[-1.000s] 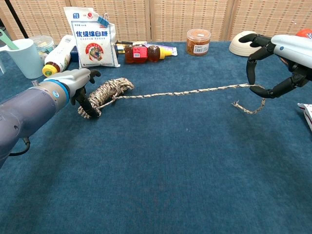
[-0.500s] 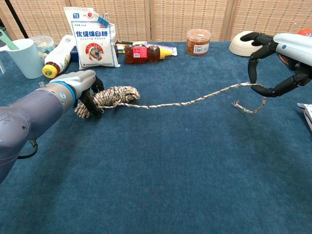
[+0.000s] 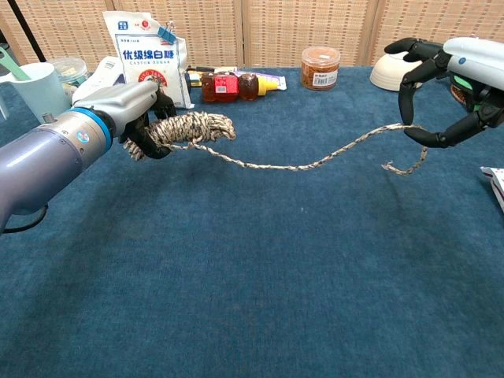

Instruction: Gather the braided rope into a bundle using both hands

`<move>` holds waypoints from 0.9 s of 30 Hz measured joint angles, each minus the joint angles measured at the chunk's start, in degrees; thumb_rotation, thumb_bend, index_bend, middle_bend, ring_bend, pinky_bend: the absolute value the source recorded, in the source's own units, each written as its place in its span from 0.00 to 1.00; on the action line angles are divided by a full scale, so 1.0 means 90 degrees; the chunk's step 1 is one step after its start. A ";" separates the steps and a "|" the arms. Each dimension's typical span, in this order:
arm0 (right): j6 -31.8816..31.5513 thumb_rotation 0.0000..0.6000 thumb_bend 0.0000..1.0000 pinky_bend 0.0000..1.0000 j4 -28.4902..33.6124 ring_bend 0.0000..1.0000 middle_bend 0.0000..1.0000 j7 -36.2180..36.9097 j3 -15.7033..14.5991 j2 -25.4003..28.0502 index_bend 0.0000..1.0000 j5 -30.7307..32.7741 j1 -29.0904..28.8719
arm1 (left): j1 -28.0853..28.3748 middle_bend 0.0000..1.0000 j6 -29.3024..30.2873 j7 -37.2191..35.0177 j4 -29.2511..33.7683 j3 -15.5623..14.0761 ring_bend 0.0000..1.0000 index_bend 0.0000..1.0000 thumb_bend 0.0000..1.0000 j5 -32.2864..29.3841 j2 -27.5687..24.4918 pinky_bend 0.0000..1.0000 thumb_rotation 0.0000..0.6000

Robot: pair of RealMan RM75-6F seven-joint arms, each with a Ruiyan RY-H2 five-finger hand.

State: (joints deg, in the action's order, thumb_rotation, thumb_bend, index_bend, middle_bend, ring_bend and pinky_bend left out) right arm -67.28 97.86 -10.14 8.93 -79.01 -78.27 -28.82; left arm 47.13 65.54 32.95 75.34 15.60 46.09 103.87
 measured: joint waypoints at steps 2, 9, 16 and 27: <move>0.0003 1.00 0.43 0.00 0.0114 0.00 0.00 -0.0027 0.0027 0.0066 0.67 -0.0009 -0.0018 | -0.0038 0.44 -0.0043 -0.0294 -0.0057 -0.0128 0.52 0.55 0.47 0.0482 -0.0075 0.72 1.00; 0.0187 1.00 0.44 0.00 0.0859 0.00 0.00 -0.0221 0.0371 0.0543 0.68 0.0230 -0.0226 | -0.0082 0.44 -0.0245 -0.0809 -0.0270 -0.0452 0.52 0.55 0.47 0.1405 -0.0199 0.72 1.00; 0.0558 1.00 0.45 0.00 0.1836 0.00 0.00 -0.0717 0.0960 0.1154 0.69 0.1104 -0.0687 | -0.0063 0.44 -0.0479 -0.1212 -0.0206 -0.0574 0.52 0.55 0.47 0.1878 -0.0176 0.72 1.00; 0.0606 1.00 0.46 0.00 0.2748 0.00 0.00 -0.1588 0.1542 0.1377 0.69 0.2538 -0.1472 | -0.0012 0.44 -0.0610 -0.1131 0.0280 -0.0593 0.52 0.55 0.47 0.2146 -0.0207 0.72 1.00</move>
State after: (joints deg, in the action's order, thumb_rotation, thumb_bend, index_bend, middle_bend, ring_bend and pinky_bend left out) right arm -61.83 122.60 -24.43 22.81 -66.61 -55.44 -42.07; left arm 47.01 60.05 22.77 77.86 10.27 65.41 102.00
